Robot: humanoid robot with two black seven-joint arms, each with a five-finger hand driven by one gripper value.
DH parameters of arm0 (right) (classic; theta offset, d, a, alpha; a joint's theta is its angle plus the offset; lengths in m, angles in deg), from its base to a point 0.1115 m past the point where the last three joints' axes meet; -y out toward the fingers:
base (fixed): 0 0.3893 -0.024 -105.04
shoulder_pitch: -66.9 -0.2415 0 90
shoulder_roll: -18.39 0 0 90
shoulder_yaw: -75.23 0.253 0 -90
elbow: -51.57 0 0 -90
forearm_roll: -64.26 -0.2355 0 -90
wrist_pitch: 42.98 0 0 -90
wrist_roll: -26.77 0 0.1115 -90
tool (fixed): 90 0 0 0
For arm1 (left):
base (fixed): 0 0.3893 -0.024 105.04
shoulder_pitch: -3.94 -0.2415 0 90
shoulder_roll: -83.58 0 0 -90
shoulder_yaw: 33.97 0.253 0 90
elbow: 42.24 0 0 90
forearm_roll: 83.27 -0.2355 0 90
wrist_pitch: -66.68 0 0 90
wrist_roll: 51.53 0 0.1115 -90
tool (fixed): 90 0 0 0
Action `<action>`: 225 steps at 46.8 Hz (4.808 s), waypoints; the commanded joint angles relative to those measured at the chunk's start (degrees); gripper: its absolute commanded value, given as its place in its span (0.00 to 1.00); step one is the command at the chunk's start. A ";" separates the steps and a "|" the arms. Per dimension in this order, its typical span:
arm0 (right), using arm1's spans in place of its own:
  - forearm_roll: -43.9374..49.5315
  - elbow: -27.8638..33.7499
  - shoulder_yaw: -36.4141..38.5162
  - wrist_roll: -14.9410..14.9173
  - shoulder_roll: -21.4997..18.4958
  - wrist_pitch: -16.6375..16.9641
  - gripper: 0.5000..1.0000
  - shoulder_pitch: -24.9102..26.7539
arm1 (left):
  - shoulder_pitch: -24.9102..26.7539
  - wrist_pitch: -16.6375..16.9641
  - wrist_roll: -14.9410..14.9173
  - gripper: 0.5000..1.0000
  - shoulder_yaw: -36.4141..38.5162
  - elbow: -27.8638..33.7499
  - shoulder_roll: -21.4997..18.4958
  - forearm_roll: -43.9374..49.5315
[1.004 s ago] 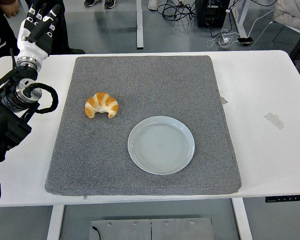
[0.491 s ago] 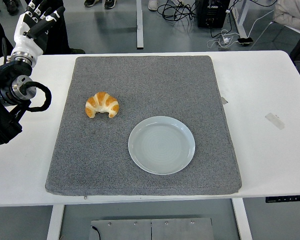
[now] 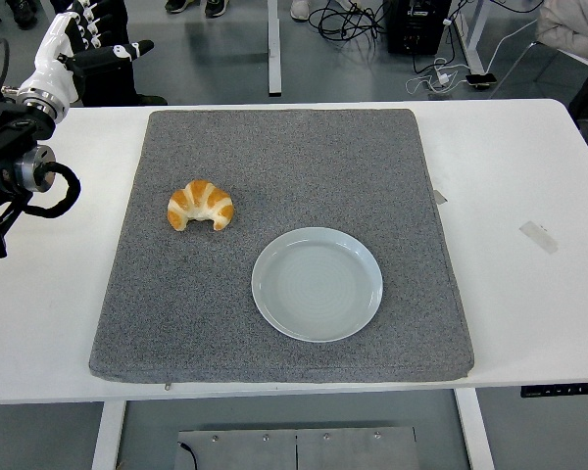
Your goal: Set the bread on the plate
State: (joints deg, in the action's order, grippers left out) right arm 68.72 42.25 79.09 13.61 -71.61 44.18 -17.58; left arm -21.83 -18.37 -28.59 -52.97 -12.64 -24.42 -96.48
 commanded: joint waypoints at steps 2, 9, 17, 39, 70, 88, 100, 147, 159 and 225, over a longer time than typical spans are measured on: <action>0.02 0.00 0.00 0.06 0.00 0.03 1.00 0.01 | 0.45 1.03 0.01 0.95 1.15 1.33 -0.28 -2.96; 0.02 0.00 0.00 -0.03 0.00 0.03 1.00 0.01 | 1.42 5.24 0.09 0.95 4.14 7.83 -2.56 -8.58; 0.02 0.00 0.00 -0.03 0.00 0.03 1.00 0.01 | 3.61 9.03 0.18 0.95 9.41 14.95 -5.20 -11.49; 0.02 0.00 0.00 0.06 0.00 0.03 1.00 0.01 | 10.38 12.54 1.59 0.95 27.87 28.49 -13.37 -24.94; 0.02 0.00 0.00 -0.03 0.00 0.03 1.00 -0.07 | 10.82 11.75 -2.45 0.95 38.77 32.09 -18.12 -24.50; 0.02 0.00 0.00 0.06 0.00 0.03 1.00 0.01 | 10.48 15.71 -2.89 0.95 40.27 34.03 -16.10 -31.96; 0.02 0.00 0.00 0.06 0.00 0.03 1.00 0.01 | 10.39 17.64 -2.89 0.95 44.04 34.03 -13.90 -34.78; 0.02 0.00 0.00 -0.03 0.00 0.03 1.00 0.01 | 5.82 25.73 -2.63 0.95 49.41 22.34 -4.15 -34.78; 0.02 0.00 0.00 -0.02 0.00 0.03 1.00 0.01 | 5.55 25.73 -2.63 0.89 49.41 21.81 -2.92 -34.78; 0.02 0.00 0.00 -0.03 0.00 0.03 1.00 0.01 | 8.01 23.53 -1.75 0.00 47.74 19.26 -2.12 -34.69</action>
State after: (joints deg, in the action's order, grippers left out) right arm 68.72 42.25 79.10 13.63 -71.61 44.19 -17.58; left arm -14.82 5.26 -30.45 -5.10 6.50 -26.27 -131.16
